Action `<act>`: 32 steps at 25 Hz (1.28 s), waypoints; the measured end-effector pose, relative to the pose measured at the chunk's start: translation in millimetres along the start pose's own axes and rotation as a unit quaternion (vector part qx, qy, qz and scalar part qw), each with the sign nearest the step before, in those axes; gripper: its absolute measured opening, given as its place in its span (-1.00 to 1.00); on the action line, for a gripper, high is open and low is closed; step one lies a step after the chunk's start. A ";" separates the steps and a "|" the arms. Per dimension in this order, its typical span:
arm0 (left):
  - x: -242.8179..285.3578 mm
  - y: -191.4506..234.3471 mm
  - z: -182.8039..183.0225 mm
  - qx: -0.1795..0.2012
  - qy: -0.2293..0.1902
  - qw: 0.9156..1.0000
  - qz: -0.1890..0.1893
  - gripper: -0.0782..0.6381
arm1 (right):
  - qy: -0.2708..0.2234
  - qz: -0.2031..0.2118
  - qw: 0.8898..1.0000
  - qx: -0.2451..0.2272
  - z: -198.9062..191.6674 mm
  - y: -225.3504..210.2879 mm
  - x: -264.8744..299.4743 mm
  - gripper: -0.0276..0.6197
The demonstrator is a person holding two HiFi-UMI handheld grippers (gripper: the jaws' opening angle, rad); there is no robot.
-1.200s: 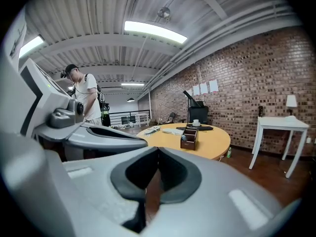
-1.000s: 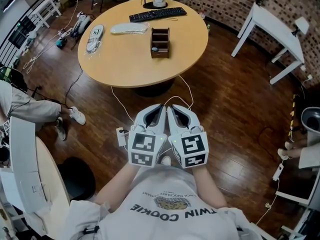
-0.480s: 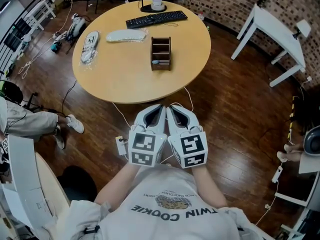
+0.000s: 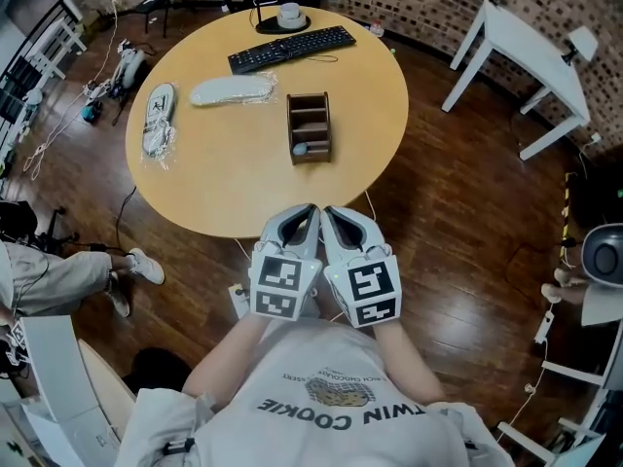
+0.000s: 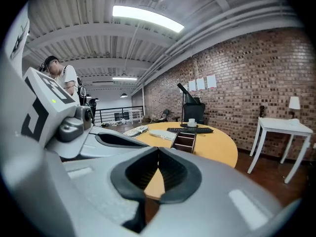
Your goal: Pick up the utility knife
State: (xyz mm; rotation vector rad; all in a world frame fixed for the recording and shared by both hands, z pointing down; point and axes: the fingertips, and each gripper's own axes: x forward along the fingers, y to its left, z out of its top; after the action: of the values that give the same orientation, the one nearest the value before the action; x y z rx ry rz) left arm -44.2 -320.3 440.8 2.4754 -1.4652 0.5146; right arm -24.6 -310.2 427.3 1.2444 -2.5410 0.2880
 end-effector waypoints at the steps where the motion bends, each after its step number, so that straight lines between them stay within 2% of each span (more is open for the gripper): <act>1: 5.8 3.4 -0.2 0.009 0.005 1.000 -0.007 -0.76 | 0.001 -0.003 1.000 0.001 1.4 -3.0 5.2 -0.91; 7: 35.1 22.7 -6.5 0.103 0.033 0.993 -0.042 -0.74 | 0.009 -0.017 1.000 0.006 2.3 -13.7 30.9 -0.91; 12: 56.5 41.2 -16.4 0.185 0.047 0.980 -0.059 -0.67 | 0.016 -0.022 1.000 0.010 -1.2 -17.9 50.2 -0.91; 18: 80.6 64.7 -23.0 0.253 0.059 0.963 -0.074 -0.63 | 0.015 -0.039 0.999 0.016 0.1 -26.8 64.8 -0.91; 23: 106.3 76.7 -27.1 0.304 0.065 0.947 -0.085 -0.55 | 0.021 -0.052 0.998 0.023 -5.8 -34.9 73.9 -0.91; 28: 132.4 85.7 -40.6 0.354 0.082 0.927 -0.097 -0.50 | 0.021 -0.065 0.997 0.026 -4.2 -41.8 79.2 -0.91; 32: 148.2 92.8 -52.7 0.387 0.095 0.910 -0.110 -0.38 | 0.024 -0.073 0.997 0.029 -8.3 -47.8 82.8 -0.91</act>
State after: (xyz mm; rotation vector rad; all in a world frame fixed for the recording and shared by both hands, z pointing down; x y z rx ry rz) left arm -70.0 -464.6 549.7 2.9719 -0.9934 1.4743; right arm -33.3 -397.5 466.3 1.4195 -2.4014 0.3560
